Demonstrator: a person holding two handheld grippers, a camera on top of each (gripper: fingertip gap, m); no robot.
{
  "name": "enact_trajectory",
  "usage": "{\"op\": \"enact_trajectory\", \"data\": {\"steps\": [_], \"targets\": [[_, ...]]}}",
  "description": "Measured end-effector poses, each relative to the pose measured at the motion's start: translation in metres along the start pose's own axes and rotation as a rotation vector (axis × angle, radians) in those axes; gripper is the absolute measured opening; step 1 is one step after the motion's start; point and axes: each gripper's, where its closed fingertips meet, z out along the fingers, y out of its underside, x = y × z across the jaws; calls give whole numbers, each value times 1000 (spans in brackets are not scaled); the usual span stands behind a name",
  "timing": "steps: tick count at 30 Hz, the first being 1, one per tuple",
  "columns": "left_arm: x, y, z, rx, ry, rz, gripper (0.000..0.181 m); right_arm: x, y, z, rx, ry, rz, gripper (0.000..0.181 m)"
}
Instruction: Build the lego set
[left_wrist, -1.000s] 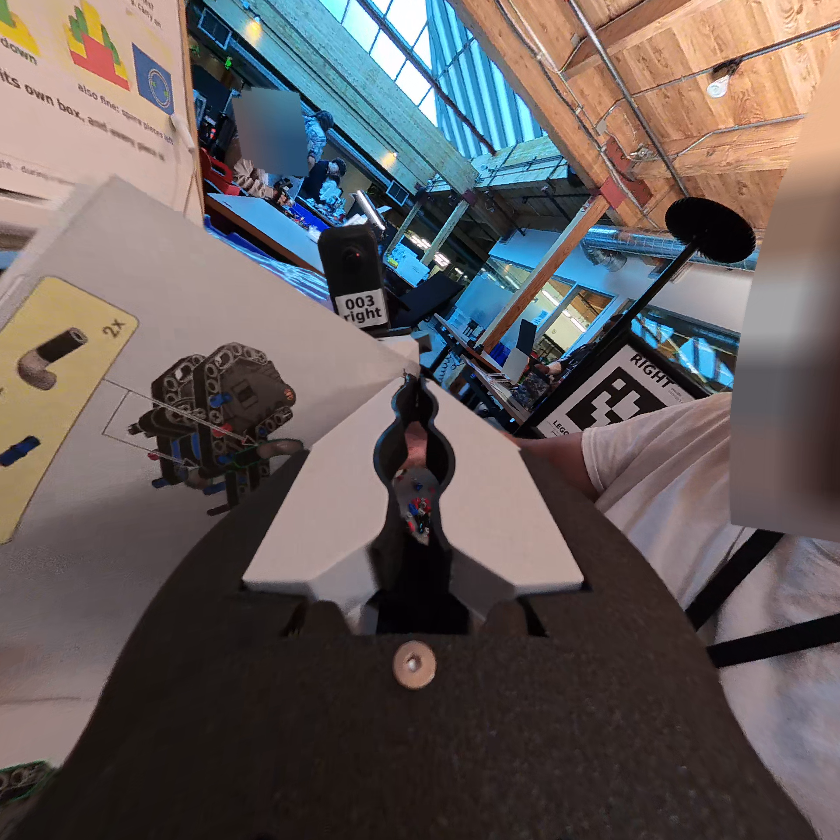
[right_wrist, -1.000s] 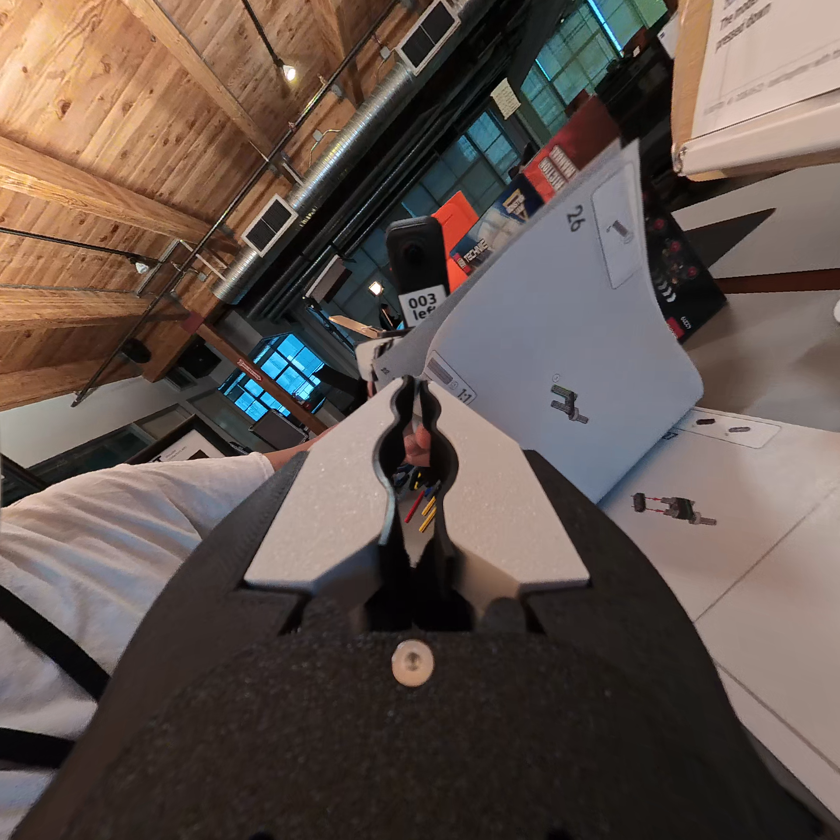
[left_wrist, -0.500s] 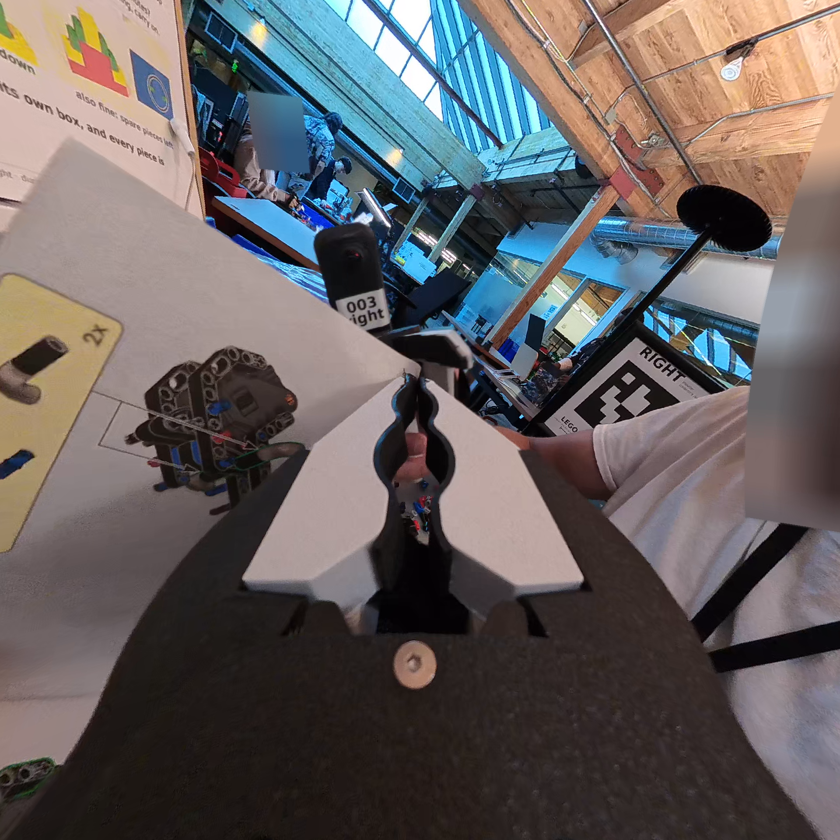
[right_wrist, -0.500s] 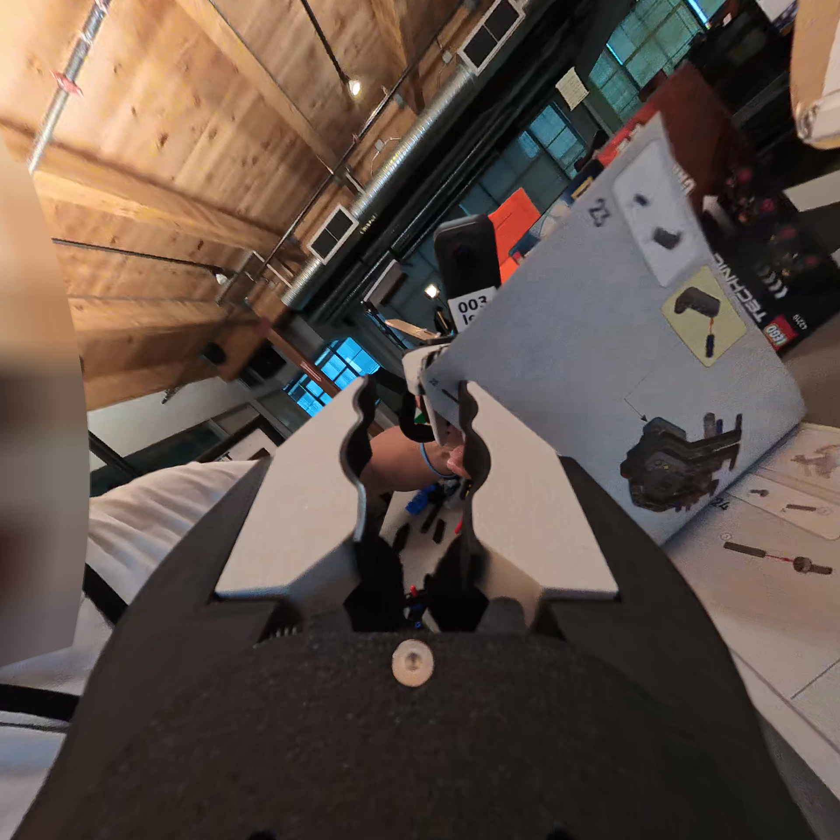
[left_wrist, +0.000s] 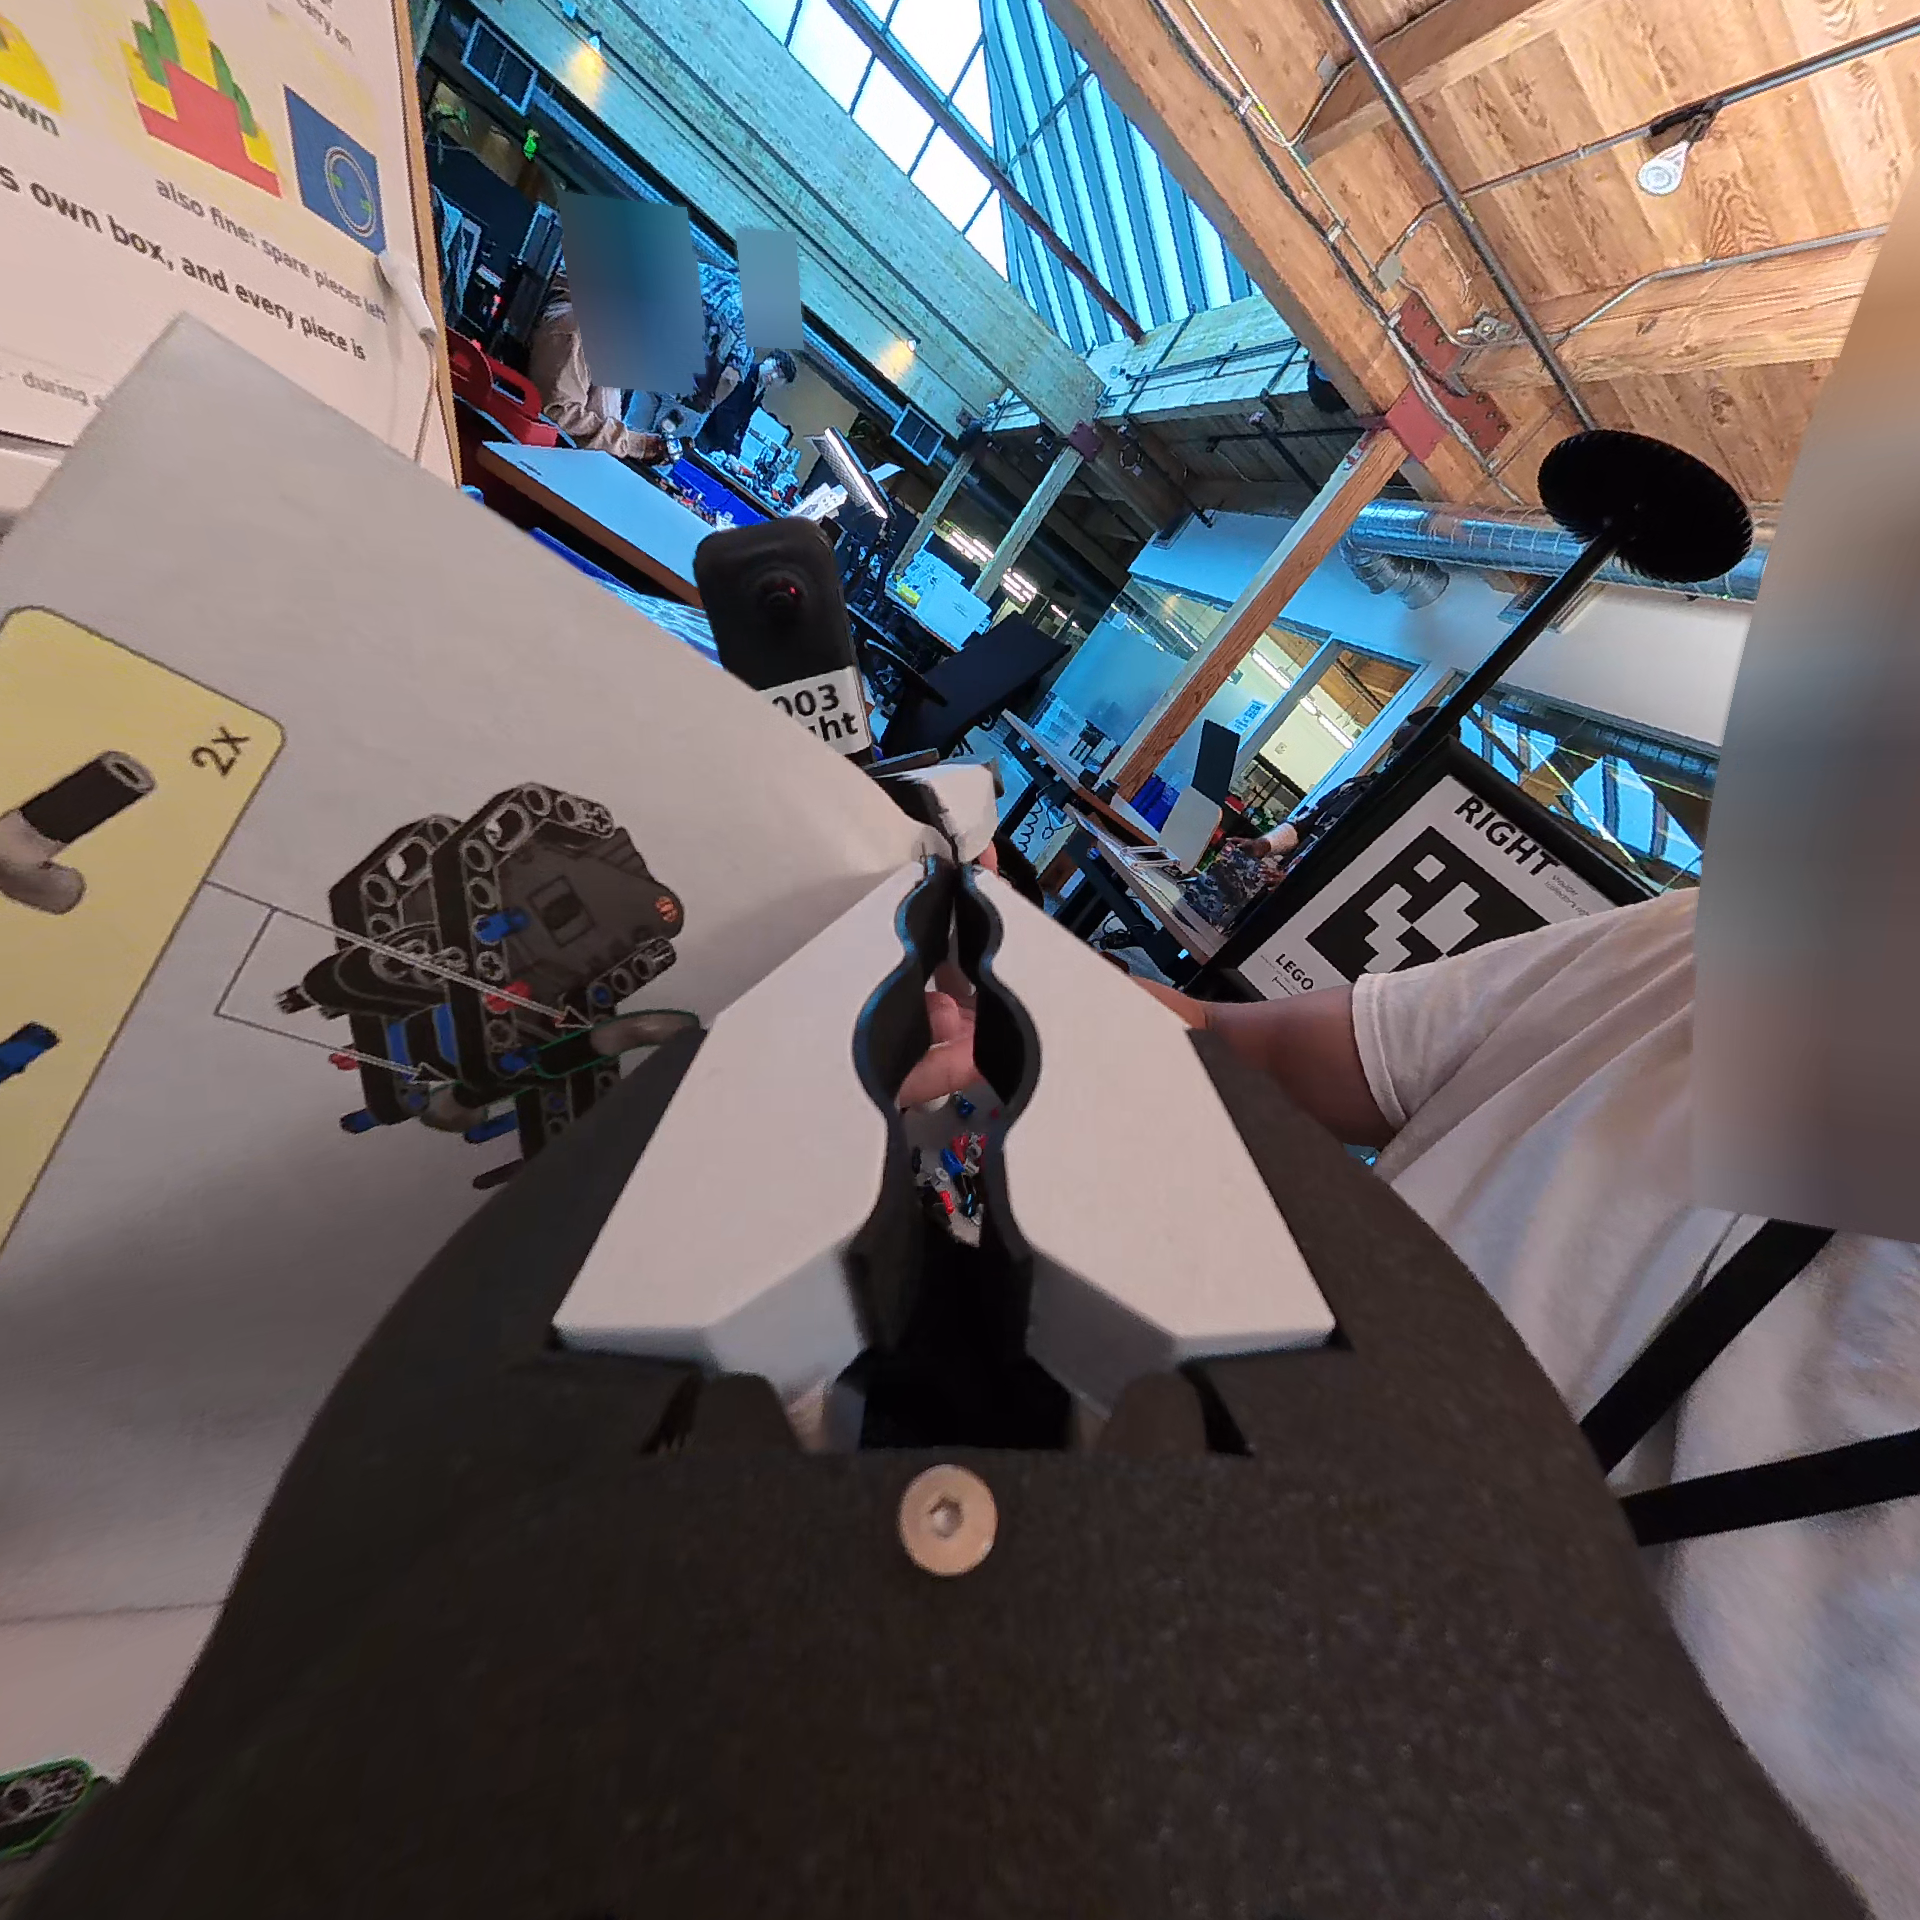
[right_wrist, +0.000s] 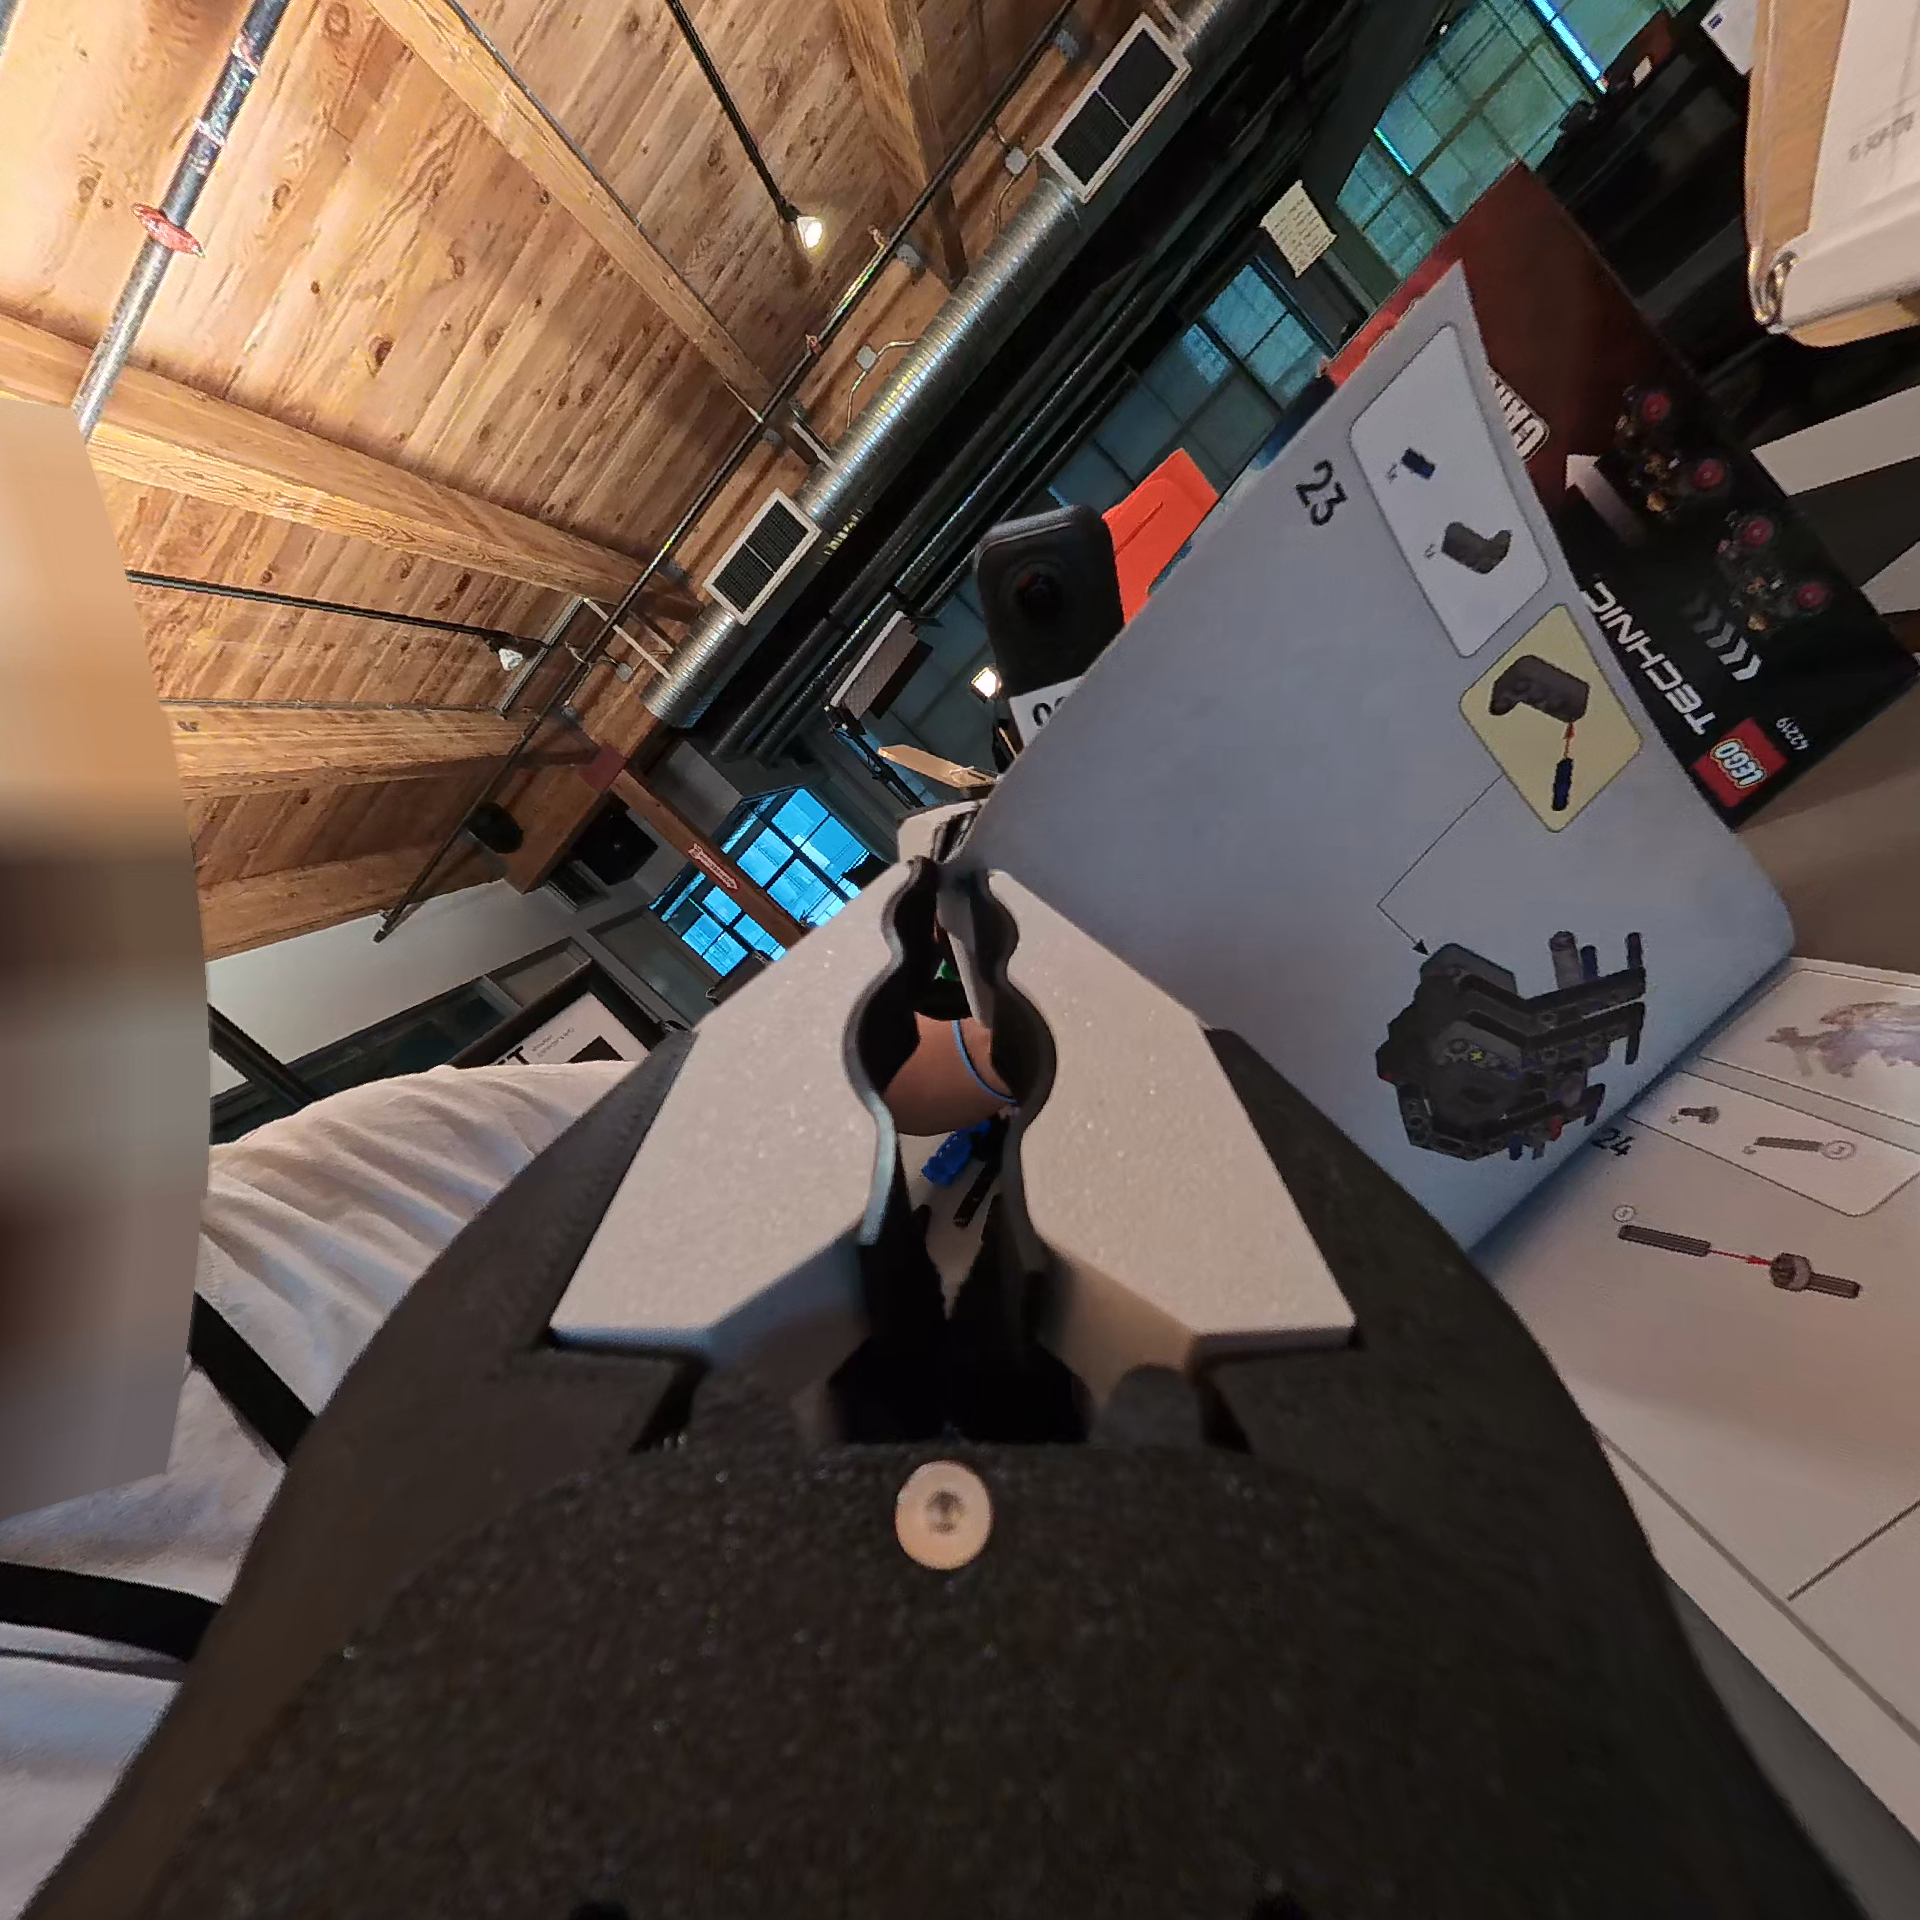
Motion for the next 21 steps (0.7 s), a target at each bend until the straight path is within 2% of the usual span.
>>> {"op": "enact_trajectory", "data": {"steps": [7, 9, 10, 12, 15, 18, 21], "targets": [[2, -6, -4, 23, 5, -4, 0, 7, -1, -5, -9, 33, -3, 3], [3, -9, -8, 31, -4, 2, 0, 18, 0, -11, -24, 109, -25, 4], [4, -11, -12, 39, -14, 5, 0, 29, 1, -16, -50, 196, -59, 5], [7, -15, -25, 63, -39, 13, 0, 48, 1, -31, -123, 403, -193, 8], [8, -13, -49, 70, -117, 37, 0, 53, -6, -51, -232, 648, -503, 31], [6, -5, -76, 62, -223, 47, 0, 41, -15, -58, -290, 787, -723, 33], [7, -3, -106, 83, -352, 73, 0, 27, -18, -51, -302, 806, -826, 33]]}}
